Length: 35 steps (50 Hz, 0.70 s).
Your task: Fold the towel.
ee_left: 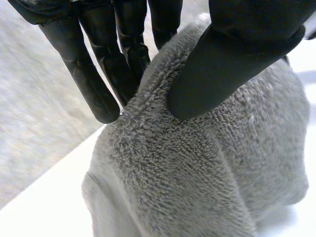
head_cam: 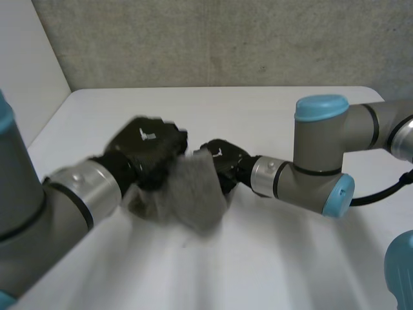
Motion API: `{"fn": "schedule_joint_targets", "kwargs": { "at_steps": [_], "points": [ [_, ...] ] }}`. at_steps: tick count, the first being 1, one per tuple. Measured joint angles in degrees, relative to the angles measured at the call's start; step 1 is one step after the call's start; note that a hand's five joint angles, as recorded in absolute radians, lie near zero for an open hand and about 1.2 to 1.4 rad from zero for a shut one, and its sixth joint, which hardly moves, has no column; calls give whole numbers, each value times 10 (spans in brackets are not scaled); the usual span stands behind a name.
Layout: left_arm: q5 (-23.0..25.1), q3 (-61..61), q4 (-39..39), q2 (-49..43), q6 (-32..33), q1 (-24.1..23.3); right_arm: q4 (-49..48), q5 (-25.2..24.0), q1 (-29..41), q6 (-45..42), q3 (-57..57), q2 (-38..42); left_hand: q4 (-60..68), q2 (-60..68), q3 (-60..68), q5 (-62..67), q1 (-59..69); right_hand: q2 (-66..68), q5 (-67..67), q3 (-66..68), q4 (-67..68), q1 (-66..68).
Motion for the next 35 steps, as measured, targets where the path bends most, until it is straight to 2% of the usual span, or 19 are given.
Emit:
{"fn": "schedule_joint_targets", "kwargs": {
  "at_steps": [3,5,8,9,11,12,14,15,17,19,20,22,25,26,30,32,35],
  "points": [
    [1,37,5,2,13,20,1,10,-1,2,-20,-6,0,0,0,0,2,65,78,78,79,16],
    [2,63,11,-2,24,29,-3,48,-2,10,-58,-21,0,0,0,0,2,69,88,91,94,17],
    [1,122,33,-16,45,40,-23,130,-8,36,-112,-50,0,0,0,3,16,69,89,92,94,17],
    [1,122,33,-16,45,40,-23,130,-8,36,-112,-50,0,0,0,3,16,69,89,92,94,17],
    [-1,171,58,-32,58,45,-57,201,-16,69,-139,-83,0,0,0,3,16,69,89,92,94,17],
    [-3,194,71,-40,64,47,-65,214,-18,77,-142,-91,0,0,0,3,16,69,89,92,94,17],
    [-11,239,102,-57,71,50,-137,276,-36,136,-117,-158,0,0,0,3,16,69,90,92,94,17],
    [-11,239,102,-57,71,50,-137,276,-36,136,-117,-158,0,0,0,3,16,69,90,92,94,17],
    [-18,260,123,-70,73,51,-193,280,-49,173,-44,-219,-1,-1,-2,3,16,69,93,92,94,17],
    [-22,256,129,-74,73,50,-201,277,-50,177,-28,-229,-5,-6,-6,2,15,69,94,92,94,17],
    [-23,250,130,-76,74,49,-218,262,-53,186,30,-257,-13,-13,-14,0,15,69,95,92,94,17],
    [-24,236,132,-78,74,47,-226,248,-54,189,74,-274,-17,-17,-17,-5,13,69,95,92,94,17],
    [-23,156,136,-82,76,39,-228,217,-51,180,204,-310,-50,-52,-52,-40,-20,69,96,93,95,17],
    [-23,156,136,-82,76,39,-228,217,-51,180,204,-310,-50,-52,-52,-40,-20,69,96,93,95,17],
    [-21,30,149,-90,85,34,-193,204,-48,125,332,-322,-68,-68,-69,-58,-37,69,96,94,97,17],
    [-21,11,152,-91,87,33,-187,203,-48,117,343,-322,-73,-73,-73,-62,-42,69,96,94,97,17],
    [-19,-90,169,-96,99,32,-130,205,-48,40,407,-304,-77,-77,-78,-67,-46,68,96,89,90,16]
  ]
}}
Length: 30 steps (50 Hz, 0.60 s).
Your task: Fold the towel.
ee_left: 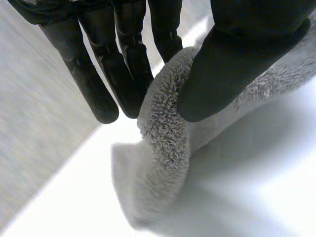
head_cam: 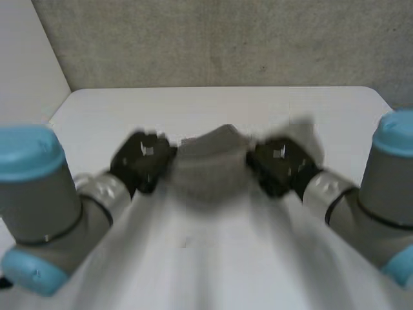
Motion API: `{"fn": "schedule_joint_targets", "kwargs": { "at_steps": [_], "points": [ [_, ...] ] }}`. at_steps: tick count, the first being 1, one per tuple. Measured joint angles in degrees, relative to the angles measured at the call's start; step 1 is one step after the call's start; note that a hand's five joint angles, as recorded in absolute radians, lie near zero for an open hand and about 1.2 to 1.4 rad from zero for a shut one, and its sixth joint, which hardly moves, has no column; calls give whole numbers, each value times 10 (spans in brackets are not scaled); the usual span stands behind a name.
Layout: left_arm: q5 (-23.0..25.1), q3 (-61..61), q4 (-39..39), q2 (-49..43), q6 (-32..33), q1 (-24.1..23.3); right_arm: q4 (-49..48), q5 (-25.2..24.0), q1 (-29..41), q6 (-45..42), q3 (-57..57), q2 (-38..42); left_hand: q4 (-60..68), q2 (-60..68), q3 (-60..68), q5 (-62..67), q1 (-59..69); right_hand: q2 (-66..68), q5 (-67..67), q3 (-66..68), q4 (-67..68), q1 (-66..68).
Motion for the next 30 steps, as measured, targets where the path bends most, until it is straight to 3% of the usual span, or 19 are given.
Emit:
{"fn": "schedule_joint_targets", "kwargs": {
  "at_steps": [5,7,10,22,30],
  "points": [
    [2,-70,11,3,7,-6,65,1,0,-59,20,19,-2,-3,-2,-3,-2,-70,-56,-75,-77,-35],
    [1,-96,14,11,8,-20,100,2,-1,-79,14,25,-9,-9,-9,-8,-10,-264,-248,-271,-273,-202],
    [-2,-107,14,30,7,-43,123,3,-2,-81,-9,20,-18,-18,-18,-18,-18,-393,-383,-399,-402,-304],
    [-7,-122,7,89,6,-79,131,2,-8,-9,-102,-57,-46,-46,-45,-46,-46,-457,-462,-471,-478,-369],
    [-7,-119,7,144,10,-79,175,4,-20,-23,-200,15,-47,-47,-46,-48,-46,-544,-527,-556,-546,-434]
  ]
}}
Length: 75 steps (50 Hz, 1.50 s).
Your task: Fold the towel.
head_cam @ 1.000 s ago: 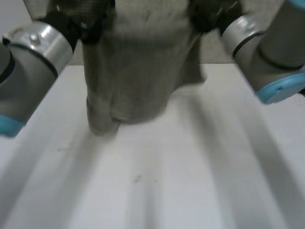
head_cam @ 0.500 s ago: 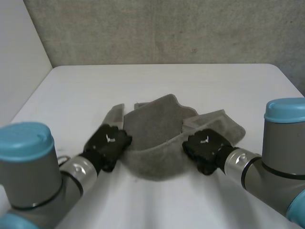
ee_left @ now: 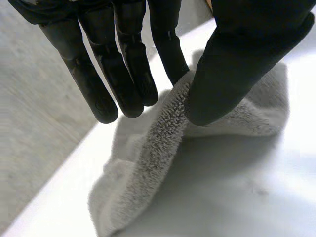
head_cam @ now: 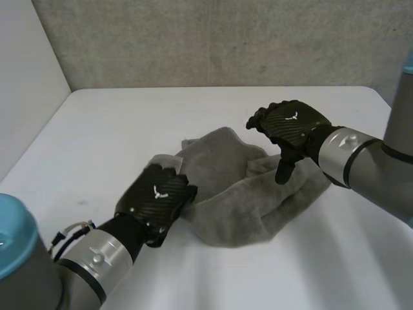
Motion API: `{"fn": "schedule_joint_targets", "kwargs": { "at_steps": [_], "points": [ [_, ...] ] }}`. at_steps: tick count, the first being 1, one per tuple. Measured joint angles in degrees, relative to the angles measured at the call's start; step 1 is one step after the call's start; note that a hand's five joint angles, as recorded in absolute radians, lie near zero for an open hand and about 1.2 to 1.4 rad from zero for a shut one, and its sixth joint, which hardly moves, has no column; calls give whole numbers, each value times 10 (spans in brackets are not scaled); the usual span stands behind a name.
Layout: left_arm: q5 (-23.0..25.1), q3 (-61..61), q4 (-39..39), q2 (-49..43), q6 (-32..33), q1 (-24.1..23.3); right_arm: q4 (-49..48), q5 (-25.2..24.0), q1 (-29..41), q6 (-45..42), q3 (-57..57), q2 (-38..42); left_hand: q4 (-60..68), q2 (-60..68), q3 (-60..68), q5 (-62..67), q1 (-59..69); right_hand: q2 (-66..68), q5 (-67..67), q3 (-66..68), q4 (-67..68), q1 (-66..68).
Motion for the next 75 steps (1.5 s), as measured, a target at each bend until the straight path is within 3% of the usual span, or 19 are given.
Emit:
{"fn": "schedule_joint_targets", "kwargs": {
  "at_steps": [10,21,24,28,30,33,46,51,54,56,62,69,75],
  "points": [
    [1,28,1,74,0,0,40,1,-8,-29,-95,123,-1,0,0,0,0,0,0,0,0,0],
    [1,45,2,95,5,1,39,0,-8,-44,-121,186,-1,0,0,0,0,1,0,2,0,0],
    [1,44,4,95,9,1,39,0,-8,-50,-123,203,-1,0,0,0,-2,95,81,101,86,74],
    [2,42,6,91,12,3,38,2,-8,-62,-135,216,0,1,0,1,-1,475,435,466,456,401],
    [2,43,8,83,13,7,36,5,-8,-68,-151,214,2,2,2,2,1,540,517,544,534,444],
    [4,49,13,63,15,17,29,18,-8,-74,-185,204,4,3,3,3,2,545,528,558,549,445],
    [3,226,36,-124,78,101,-102,83,0,-74,-311,115,41,39,41,43,39,545,531,559,552,445],
    [3,263,9,-160,72,105,-119,82,9,-74,-243,93,-168,-175,-175,-167,-182,529,519,539,528,442],
    [8,237,-6,-159,53,101,-115,81,10,-76,-158,80,-308,-311,-310,-307,-314,217,226,232,219,184],
    [17,206,-9,-155,46,98,-110,81,7,-76,-107,77,-341,-341,-341,-340,-342,139,131,144,131,116],
    [64,147,-1,-152,64,103,-100,76,-11,-75,-23,77,-358,-357,-357,-358,-357,127,105,125,108,101],
    [141,129,9,-180,160,138,-96,59,-29,-72,27,82,-359,-359,-359,-359,-359,127,104,125,108,101],
    [158,161,11,-240,231,150,-97,50,-30,-73,49,84,-354,-353,-353,-351,-355,127,104,125,108,101]
  ]
}}
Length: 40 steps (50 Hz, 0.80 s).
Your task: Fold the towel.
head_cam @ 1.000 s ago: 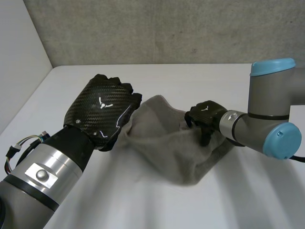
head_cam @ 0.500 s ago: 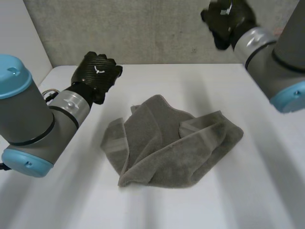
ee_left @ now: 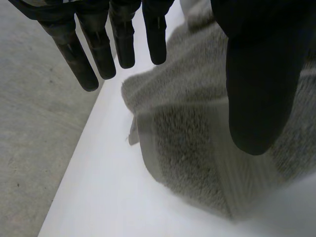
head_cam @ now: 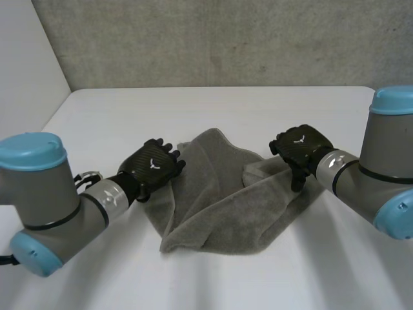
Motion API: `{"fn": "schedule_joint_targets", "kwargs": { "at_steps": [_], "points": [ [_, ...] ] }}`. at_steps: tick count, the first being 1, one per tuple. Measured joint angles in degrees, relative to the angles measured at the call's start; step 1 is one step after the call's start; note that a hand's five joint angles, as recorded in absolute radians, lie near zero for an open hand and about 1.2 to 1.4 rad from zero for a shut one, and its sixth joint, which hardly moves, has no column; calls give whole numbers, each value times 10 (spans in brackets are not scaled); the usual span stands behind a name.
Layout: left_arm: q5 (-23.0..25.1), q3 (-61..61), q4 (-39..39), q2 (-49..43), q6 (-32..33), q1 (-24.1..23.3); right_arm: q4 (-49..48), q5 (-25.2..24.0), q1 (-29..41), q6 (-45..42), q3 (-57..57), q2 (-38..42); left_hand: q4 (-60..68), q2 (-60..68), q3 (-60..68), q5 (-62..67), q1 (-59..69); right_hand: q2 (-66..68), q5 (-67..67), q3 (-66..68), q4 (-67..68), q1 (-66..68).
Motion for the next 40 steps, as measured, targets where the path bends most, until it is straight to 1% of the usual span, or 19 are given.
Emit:
{"fn": "schedule_joint_targets", "kwargs": {
  "at_steps": [6,11,13,14,15,16,17,18,19,20,24,27,28,31,40],
  "points": [
    [-4,48,0,-61,28,0,-1,-3,2,-1,23,-1,24,23,23,22,23,0,0,0,0,0],
    [-6,87,-1,-101,34,-1,-3,-5,3,-2,46,-3,32,31,32,32,32,0,0,0,0,0],
    [-7,102,-2,-115,34,-2,-5,-5,3,-2,56,-4,67,69,66,65,72,0,0,0,0,0],
    [-7,108,-2,-121,34,-2,-5,-5,3,-3,59,-4,67,69,66,65,72,0,0,0,0,0],
    [-8,117,-2,-129,33,-2,-6,-5,2,-3,63,-4,107,106,106,104,105,0,0,0,0,0],
    [-8,121,-2,-133,33,-2,-7,-5,2,-3,66,-4,159,157,157,156,167,0,0,0,0,0],
    [-9,125,-3,-136,33,-2,-8,-4,2,-3,68,-4,184,191,191,182,192,0,0,0,0,-2],
    [-9,127,-3,-138,33,-2,-8,-4,2,-3,69,-4,240,250,239,236,251,0,-1,0,0,-4],
    [-10,129,-3,-140,33,-2,-8,-4,1,-3,69,-4,280,279,278,278,292,0,-2,0,-2,-6],
    [-12,130,-2,-140,33,-2,-9,-4,1,-3,68,-4,365,368,367,362,372,-2,-3,-1,-4,-8],
    [-19,123,-1,-127,33,-2,-9,-5,-1,-3,60,-3,437,436,434,432,428,-25,-22,-25,-24,-23],
    [-26,107,0,-99,32,-2,-7,-7,-1,-3,42,4,451,450,449,442,436,-52,-49,-52,-51,-46],
    [-26,107,0,-99,32,-2,-7,-7,-1,-3,42,4,451,450,449,442,436,-52,-49,-52,-51,-46],
    [-31,81,3,-58,29,-2,0,-13,-1,-4,13,23,456,456,454,447,438,-69,-69,-72,-69,-61],
    [-30,18,6,20,24,1,14,-21,-8,-5,-54,77,458,457,455,447,439,-69,-67,-71,-68,-61]
  ]
}}
